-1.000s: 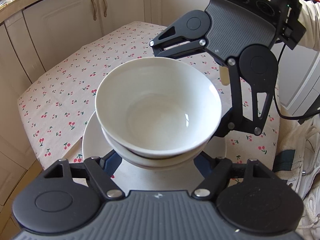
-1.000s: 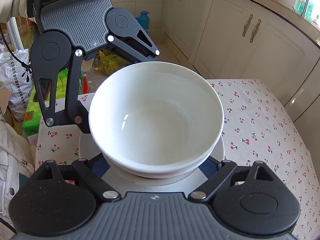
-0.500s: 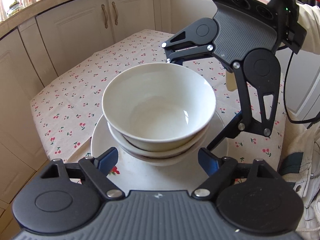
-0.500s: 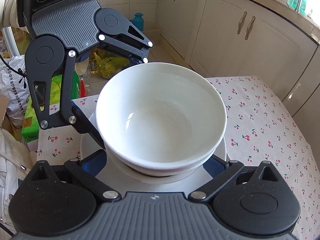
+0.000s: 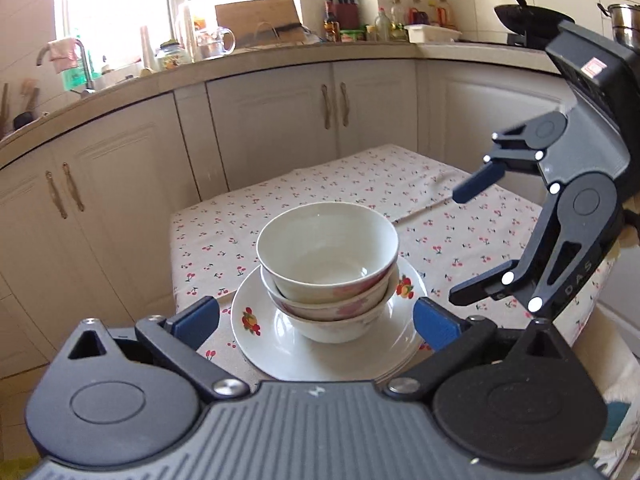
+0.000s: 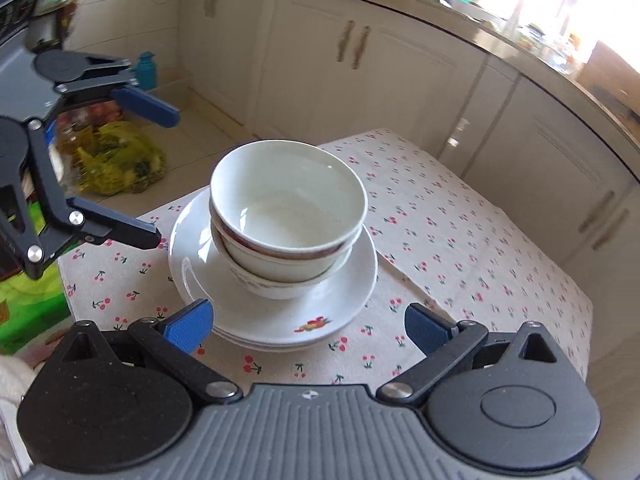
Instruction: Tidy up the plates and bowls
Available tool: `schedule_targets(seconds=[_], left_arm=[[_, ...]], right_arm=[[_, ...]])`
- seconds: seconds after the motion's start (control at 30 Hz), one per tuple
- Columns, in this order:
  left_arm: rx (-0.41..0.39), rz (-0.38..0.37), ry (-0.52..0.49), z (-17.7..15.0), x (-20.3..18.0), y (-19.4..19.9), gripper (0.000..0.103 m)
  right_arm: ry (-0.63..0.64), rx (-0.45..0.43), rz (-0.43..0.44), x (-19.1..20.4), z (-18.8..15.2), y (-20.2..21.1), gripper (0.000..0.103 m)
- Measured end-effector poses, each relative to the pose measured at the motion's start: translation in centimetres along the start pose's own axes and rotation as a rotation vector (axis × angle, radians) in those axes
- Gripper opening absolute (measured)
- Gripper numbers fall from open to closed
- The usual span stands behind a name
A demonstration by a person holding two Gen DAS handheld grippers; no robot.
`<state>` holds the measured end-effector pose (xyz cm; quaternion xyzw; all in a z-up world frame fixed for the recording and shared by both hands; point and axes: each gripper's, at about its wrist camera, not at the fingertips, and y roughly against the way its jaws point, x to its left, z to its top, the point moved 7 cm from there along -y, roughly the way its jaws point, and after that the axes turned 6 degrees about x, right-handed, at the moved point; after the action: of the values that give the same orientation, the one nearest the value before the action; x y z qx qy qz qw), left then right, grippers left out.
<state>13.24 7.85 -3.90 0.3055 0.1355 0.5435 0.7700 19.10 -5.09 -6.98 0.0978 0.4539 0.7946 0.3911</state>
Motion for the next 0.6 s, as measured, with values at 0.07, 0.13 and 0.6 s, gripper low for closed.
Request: schedule_targets(seconds=[0.07, 0.13, 0.6], left_arm=[[-0.005, 0.065, 0.031, -0.3, -1.2, 0.8, 0.102], [0.033, 0.097, 0.09, -0.7, -2.3, 1.3, 0.102], [-0.033, 0.222, 0.27, -1.5, -6.3, 6.6, 0.102]], right_arm=[[-0.112, 0.004, -0.065, -0.1, -1.3, 0.8, 0.103], [-0.194, 0.008, -0.126, -0.3, -2.6, 1.4, 0.103], [-0.421, -0.127, -0.252, 1.8, -6.6, 8.1, 0.103]])
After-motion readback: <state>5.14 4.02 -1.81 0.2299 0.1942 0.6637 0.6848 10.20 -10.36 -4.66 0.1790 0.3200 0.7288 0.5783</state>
